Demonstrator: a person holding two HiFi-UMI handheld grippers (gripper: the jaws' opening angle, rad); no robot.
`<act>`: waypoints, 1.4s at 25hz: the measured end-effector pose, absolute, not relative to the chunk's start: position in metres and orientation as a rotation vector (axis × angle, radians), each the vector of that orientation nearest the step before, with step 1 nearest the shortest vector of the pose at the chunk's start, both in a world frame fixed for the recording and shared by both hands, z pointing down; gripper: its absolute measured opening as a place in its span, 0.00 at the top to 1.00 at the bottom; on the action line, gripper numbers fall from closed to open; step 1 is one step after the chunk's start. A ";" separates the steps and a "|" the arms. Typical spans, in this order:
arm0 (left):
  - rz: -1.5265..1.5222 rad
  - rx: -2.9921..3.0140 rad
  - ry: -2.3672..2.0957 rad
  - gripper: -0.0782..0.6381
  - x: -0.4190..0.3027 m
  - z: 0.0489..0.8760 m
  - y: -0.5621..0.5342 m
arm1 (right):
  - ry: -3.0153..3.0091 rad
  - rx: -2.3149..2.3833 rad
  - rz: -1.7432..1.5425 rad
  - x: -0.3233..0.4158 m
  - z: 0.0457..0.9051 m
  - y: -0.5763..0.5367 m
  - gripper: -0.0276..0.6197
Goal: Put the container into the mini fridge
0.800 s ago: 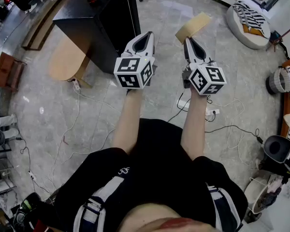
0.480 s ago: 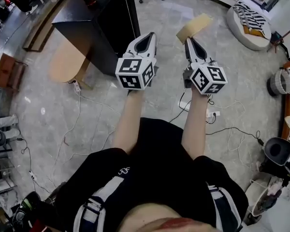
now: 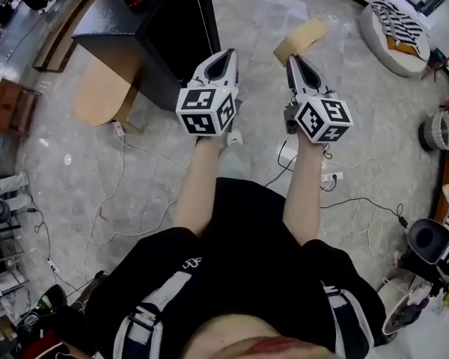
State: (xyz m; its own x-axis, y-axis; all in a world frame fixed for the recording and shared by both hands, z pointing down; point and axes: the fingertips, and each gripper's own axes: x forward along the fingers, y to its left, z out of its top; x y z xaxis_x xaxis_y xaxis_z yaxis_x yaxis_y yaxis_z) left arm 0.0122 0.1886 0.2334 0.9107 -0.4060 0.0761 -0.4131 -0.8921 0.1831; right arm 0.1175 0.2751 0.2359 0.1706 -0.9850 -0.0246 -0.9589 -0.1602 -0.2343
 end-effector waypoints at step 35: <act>0.286 2.483 -0.825 0.88 0.114 0.396 -0.135 | 2.143 -2.212 -0.681 0.230 0.380 -0.061 0.93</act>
